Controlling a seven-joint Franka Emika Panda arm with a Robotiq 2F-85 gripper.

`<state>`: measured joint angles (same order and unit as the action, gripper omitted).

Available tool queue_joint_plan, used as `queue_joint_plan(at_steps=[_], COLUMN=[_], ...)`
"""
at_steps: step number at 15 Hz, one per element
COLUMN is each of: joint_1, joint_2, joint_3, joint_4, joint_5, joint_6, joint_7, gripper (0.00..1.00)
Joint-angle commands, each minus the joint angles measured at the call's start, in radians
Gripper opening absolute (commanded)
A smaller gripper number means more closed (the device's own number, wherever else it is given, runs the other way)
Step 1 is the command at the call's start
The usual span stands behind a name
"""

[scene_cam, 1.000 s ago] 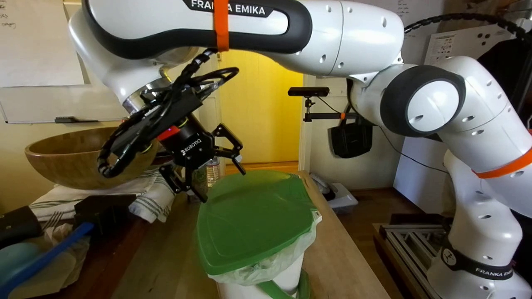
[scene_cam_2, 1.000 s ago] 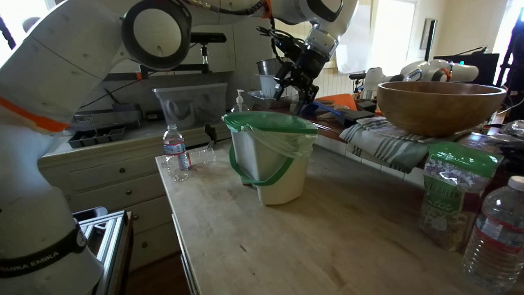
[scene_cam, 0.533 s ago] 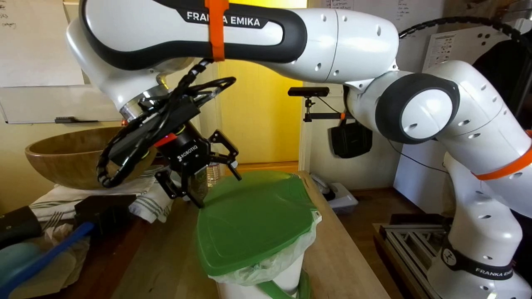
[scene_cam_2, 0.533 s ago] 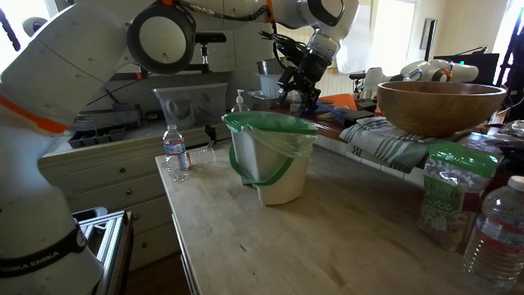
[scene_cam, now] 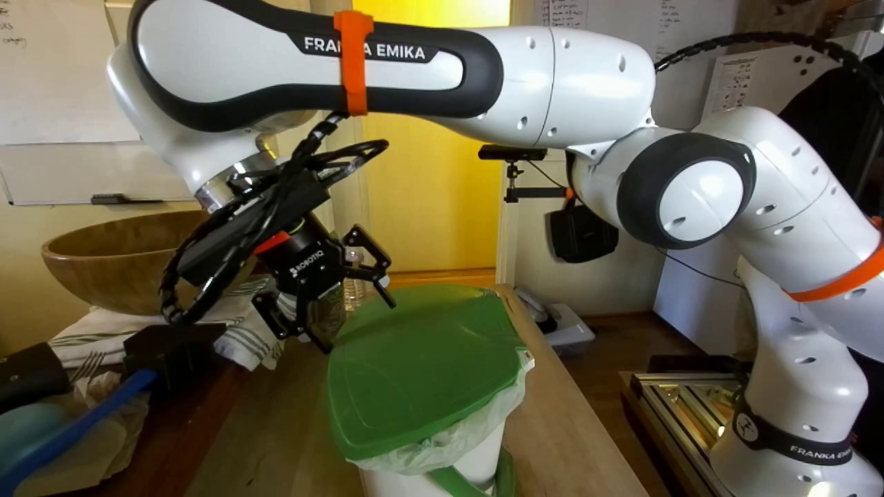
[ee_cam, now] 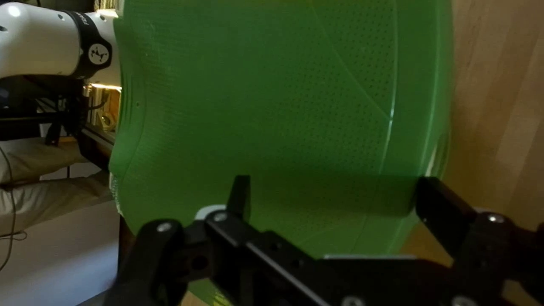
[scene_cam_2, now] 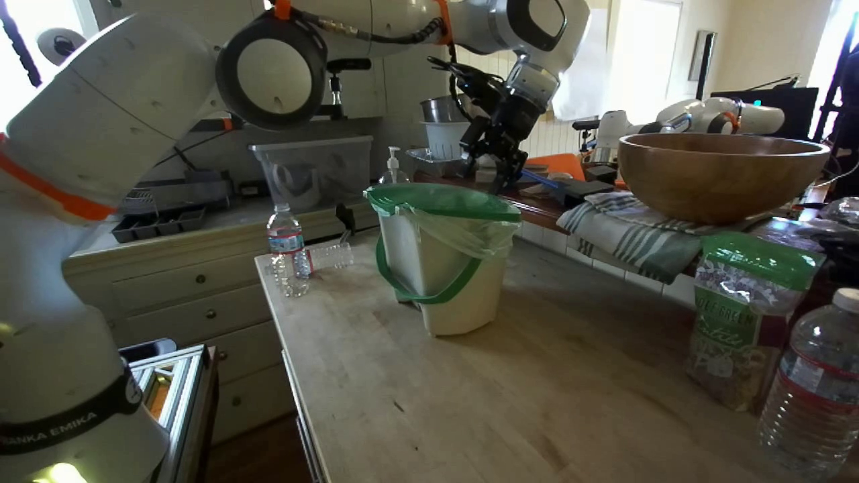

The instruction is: Open the lid of the bin

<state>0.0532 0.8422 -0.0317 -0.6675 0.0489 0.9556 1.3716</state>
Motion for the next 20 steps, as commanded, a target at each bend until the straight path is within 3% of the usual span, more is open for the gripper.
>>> queue_joint_plan(at_steps=[1, 17, 18, 20], joint_1=[0.002, -0.004, 0.003, 0.001], joint_2=[0.044, 0.047, -0.006, -0.015], joint_3=[-0.002, -0.001, -0.013, -0.013], joint_4=[0.051, 0.094, -0.014, -0.033], joint_5=[-0.013, 0.003, 0.008, 0.012], joint_6=[0.004, -0.165, -0.112, -0.115], joint_7=[-0.016, 0.023, 0.023, 0.028], gripper=[1.00, 1.00, 1.00, 1.00])
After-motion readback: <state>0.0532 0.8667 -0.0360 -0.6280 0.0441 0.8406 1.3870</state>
